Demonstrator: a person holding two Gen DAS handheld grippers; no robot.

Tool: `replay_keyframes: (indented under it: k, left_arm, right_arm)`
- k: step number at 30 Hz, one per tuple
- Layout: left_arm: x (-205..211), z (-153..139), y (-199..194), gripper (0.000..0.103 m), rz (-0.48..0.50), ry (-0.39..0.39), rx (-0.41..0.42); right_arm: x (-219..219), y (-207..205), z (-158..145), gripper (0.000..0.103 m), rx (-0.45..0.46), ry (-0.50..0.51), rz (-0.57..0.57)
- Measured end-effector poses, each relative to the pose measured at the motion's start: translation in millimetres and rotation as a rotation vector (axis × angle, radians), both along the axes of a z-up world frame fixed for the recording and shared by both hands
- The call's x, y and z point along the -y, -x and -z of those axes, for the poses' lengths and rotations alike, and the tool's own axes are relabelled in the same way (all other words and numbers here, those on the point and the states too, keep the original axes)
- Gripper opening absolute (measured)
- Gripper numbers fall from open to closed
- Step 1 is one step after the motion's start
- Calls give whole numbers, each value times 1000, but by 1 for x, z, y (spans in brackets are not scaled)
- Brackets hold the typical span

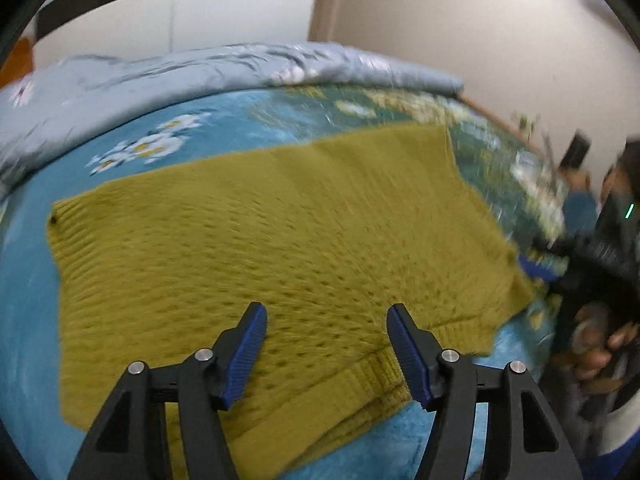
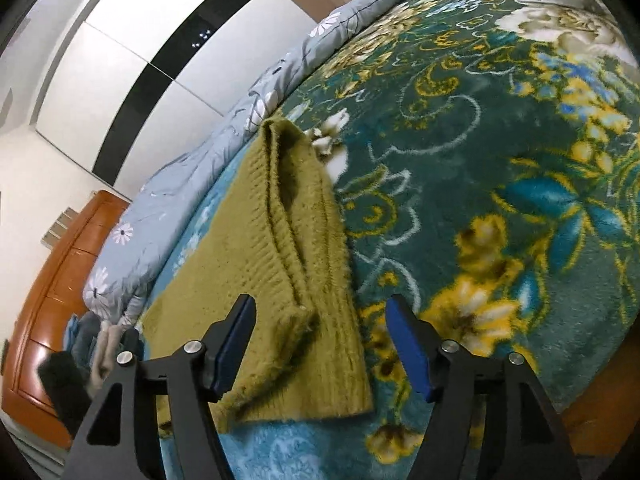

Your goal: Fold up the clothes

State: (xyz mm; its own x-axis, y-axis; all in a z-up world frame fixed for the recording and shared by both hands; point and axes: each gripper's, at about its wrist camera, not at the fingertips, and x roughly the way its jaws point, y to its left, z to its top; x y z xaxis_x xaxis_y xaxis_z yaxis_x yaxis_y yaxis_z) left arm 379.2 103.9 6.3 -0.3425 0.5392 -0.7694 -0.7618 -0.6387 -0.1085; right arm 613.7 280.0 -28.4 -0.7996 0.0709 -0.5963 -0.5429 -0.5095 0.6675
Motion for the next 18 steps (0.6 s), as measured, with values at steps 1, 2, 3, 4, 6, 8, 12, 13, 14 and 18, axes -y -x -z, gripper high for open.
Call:
replay_keyframes:
  k: [1,2,3,4,6,8,12,13,14,18]
  left_arm:
    - [-5,5,-3,67,8,27,-23]
    - [-10,7,-6,67,11,40,-43]
    - [-14,8,-9,68,14,51,-62]
    - [-16,8,-11,69,15,57,-76]
    - [-12,8,-12,69,21,55,-73]
    - [-7,3,-9,69,24,33,-42]
    - [27,-11,11,69,-41,-68,34]
    - [40,-17,18,69,-70,-95,35]
    - [54,-21,26,69,-105,-113,30]
    - [112,-35,58,69,-260,-177,25]
  right_arm:
    - [1,3,0,69,-5,5,-8]
    - [3,6,1,69,-9,14,-19]
    - [5,9,2,69,-13,24,-30]
    - [8,11,3,69,-7,21,-27]
    - [11,14,1,59,14,4,-16]
    - [14,16,1,31,32,23,-8]
    - [18,19,-8,22,30,18,-3]
    - [19,22,-16,21,25,2,-4]
    - [23,25,-27,21,14,-21,-15]
    - [55,75,-80,20,0,-171,-134]
